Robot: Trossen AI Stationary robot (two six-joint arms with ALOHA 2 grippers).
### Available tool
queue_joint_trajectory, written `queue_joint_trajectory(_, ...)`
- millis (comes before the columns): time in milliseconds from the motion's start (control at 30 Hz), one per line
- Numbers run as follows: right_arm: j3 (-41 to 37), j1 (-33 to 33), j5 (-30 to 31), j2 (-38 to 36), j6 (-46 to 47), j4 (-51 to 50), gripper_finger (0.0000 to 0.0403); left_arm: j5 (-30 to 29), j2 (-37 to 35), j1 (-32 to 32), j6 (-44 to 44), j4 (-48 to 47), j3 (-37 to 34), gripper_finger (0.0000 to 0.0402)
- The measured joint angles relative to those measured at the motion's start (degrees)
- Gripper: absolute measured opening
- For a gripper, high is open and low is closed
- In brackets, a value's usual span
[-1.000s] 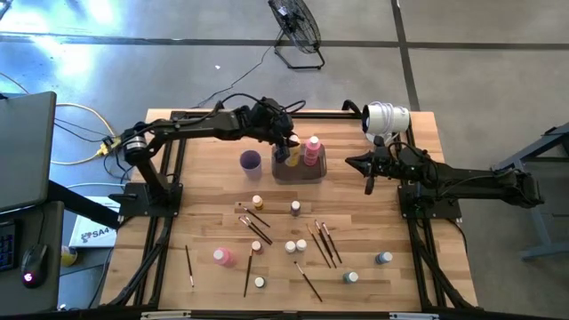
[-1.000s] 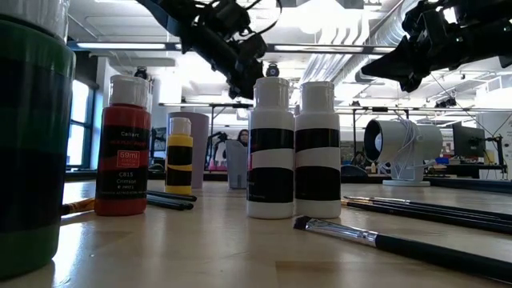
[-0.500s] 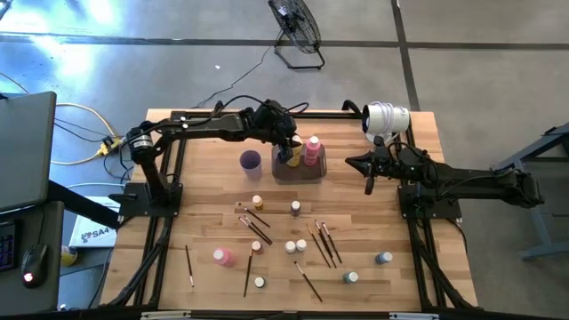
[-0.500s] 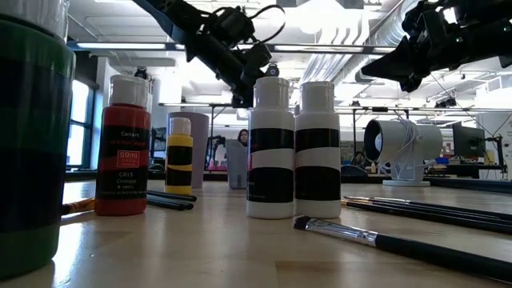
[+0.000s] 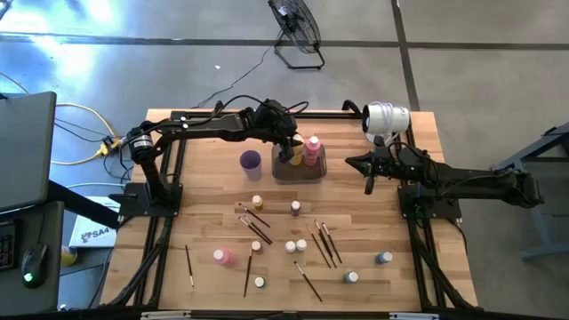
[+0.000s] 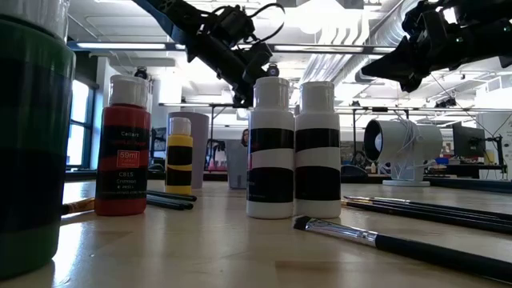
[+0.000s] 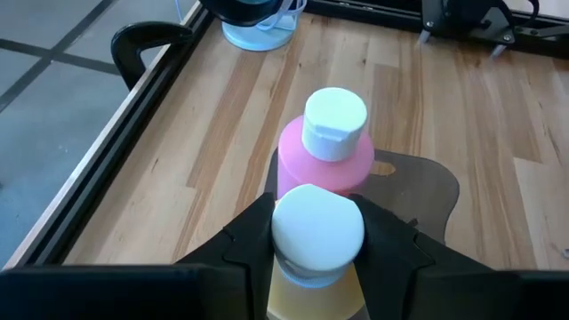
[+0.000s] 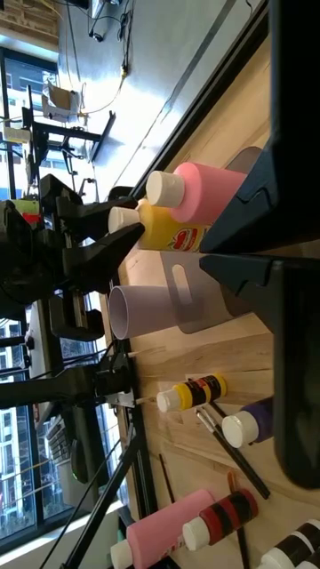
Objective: Pick & Place Paint Supplies
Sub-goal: Put the big yellow paint bottle into the gray bin
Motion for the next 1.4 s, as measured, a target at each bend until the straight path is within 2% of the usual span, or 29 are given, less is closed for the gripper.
queue_joint_trajectory(900,0.0,0.02,-0.08,0.02,0.0,-0.11,0.0005,0.26,2.78,-1.18,-0.02,1.9,0.09,0.0121)
queue_joint_trajectory(1167,0.0,0.0,0.0,0.02,0.0,-0.28,0.0005,0.09,2.82,-1.18,-0.02,1.44,0.07,0.0157)
queue_joint_trajectory(1400,0.0,0.02,-0.01,0.0,0.0,-0.31,0.0005,0.08,2.82,-1.18,0.02,1.4,0.04,0.0162)
